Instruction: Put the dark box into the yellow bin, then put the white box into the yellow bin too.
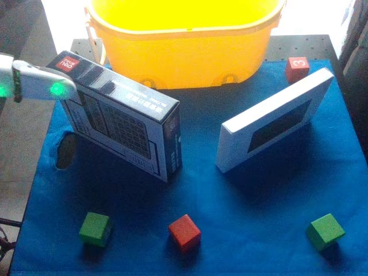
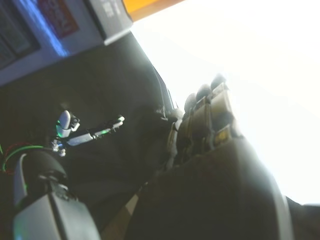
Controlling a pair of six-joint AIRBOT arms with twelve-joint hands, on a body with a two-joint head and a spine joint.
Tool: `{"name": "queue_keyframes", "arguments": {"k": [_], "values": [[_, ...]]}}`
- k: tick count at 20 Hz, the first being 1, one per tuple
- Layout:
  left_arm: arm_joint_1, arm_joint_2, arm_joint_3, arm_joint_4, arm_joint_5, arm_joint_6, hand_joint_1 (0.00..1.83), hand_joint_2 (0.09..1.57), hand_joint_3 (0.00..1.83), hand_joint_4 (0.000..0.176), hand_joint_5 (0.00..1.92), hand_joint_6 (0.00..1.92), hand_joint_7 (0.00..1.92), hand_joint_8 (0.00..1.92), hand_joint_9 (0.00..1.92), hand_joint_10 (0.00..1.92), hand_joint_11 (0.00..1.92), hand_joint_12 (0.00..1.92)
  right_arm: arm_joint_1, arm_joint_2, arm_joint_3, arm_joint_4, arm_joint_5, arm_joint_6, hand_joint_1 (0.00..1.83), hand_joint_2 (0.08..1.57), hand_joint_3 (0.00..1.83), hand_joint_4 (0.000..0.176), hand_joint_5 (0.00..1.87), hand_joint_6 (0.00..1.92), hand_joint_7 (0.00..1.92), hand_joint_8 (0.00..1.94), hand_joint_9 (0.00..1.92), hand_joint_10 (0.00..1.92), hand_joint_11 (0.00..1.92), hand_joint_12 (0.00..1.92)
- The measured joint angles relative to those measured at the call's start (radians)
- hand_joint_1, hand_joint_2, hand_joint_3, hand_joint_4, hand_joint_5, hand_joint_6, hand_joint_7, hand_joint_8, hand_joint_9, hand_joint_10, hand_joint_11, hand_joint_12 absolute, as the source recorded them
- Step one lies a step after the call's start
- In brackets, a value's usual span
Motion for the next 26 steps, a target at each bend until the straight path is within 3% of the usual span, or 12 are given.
{"name": "queue_keyframes", "arguments": {"k": [2,3,6,8,13,14,16,18,20,21,22,26], "values": [[0.000,-0.004,0.001,0.024,0.012,-0.010,0.83,0.76,0.00,0.030,0.22,0.00,0.30,0.01,0.32,0.00,0.20,0.22,0.000,0.000,0.000,0.000,0.000,0.000,0.36,0.77,0.00,0.048,0.00,0.00,0.18,0.00,0.16,0.00,0.05,0.20],[0.000,-0.004,0.002,0.047,0.029,-0.024,0.82,0.74,0.00,0.021,0.22,0.00,0.31,0.00,0.35,0.00,0.18,0.32,0.000,0.000,0.000,0.000,0.000,0.000,0.38,0.78,0.00,0.063,0.01,0.00,0.19,0.00,0.14,0.00,0.03,0.20],[-0.004,-0.004,0.008,0.091,0.054,-0.065,0.72,0.71,0.00,0.023,0.20,0.00,0.30,0.00,0.36,0.00,0.13,0.52,0.000,-0.001,0.000,0.000,0.000,0.000,0.35,0.80,0.01,0.061,0.00,0.00,0.21,0.01,0.16,0.01,0.05,0.20],[-0.004,-0.004,0.010,0.112,0.071,-0.079,0.71,0.71,0.00,0.022,0.20,0.00,0.30,0.00,0.36,0.00,0.13,0.52,-0.002,-0.002,0.000,0.000,0.000,0.000,0.34,0.81,0.01,0.042,0.00,0.00,0.20,0.00,0.17,0.01,0.04,0.20],[-0.023,-0.015,0.024,0.161,0.106,-0.096,0.70,0.70,0.00,0.011,0.22,0.00,0.30,0.00,0.36,0.00,0.23,0.28,-0.008,-0.003,0.002,0.000,0.000,0.000,0.33,0.82,0.01,0.050,0.00,0.00,0.23,0.01,0.21,0.02,0.08,0.21],[-0.035,-0.025,0.034,0.176,0.116,-0.103,0.70,0.68,0.00,0.023,0.22,0.00,0.31,0.00,0.37,0.00,0.25,0.26,-0.008,-0.003,0.002,-0.001,0.000,0.000,0.32,0.81,0.01,0.046,0.00,0.00,0.23,0.01,0.22,0.02,0.07,0.21],[-0.044,-0.039,0.044,0.197,0.126,-0.109,0.69,0.69,0.00,0.000,0.22,0.00,0.31,0.00,0.38,0.01,0.27,0.27,-0.008,-0.003,0.002,0.000,0.000,0.000,0.32,0.79,0.00,0.042,0.00,0.00,0.22,0.01,0.20,0.01,0.05,0.20],[-0.070,-0.063,0.061,0.235,0.142,-0.126,0.76,0.68,0.00,0.030,0.22,0.00,0.29,0.00,0.35,0.00,0.23,0.25,-0.013,-0.003,0.002,0.000,0.000,0.000,0.28,0.80,0.00,0.050,0.00,0.00,0.23,0.01,0.21,0.01,0.07,0.20],[-0.087,-0.079,0.077,0.261,0.151,-0.146,0.81,0.68,0.00,0.032,0.25,0.01,0.31,0.01,0.36,0.01,0.23,0.25,-0.018,-0.003,0.002,-0.001,0.001,0.000,0.32,0.80,0.00,0.050,0.00,0.00,0.21,0.00,0.18,0.00,0.05,0.18],[-0.096,-0.089,0.082,0.272,0.160,-0.154,0.84,0.68,0.00,0.006,0.27,0.02,0.31,0.01,0.39,0.02,0.27,0.26,-0.018,-0.002,0.002,-0.001,-0.001,0.000,0.34,0.79,0.00,0.052,0.00,0.00,0.20,0.00,0.17,0.00,0.04,0.18],[-0.109,-0.101,0.090,0.309,0.173,-0.164,0.85,0.68,0.00,0.000,0.30,0.01,0.34,0.00,0.41,0.01,0.29,0.26,-0.018,-0.002,0.002,0.000,0.000,0.000,0.34,0.78,0.00,0.053,0.00,0.00,0.21,0.00,0.18,0.00,0.04,0.18],[-0.128,-0.122,0.108,0.383,0.199,-0.218,0.92,0.75,0.00,0.000,0.46,0.01,0.44,0.00,0.45,0.01,0.31,0.29,-0.018,-0.002,0.002,-0.001,0.000,0.000,0.30,0.79,0.00,0.076,0.02,0.01,0.23,0.01,0.18,0.00,0.04,0.16]]}}
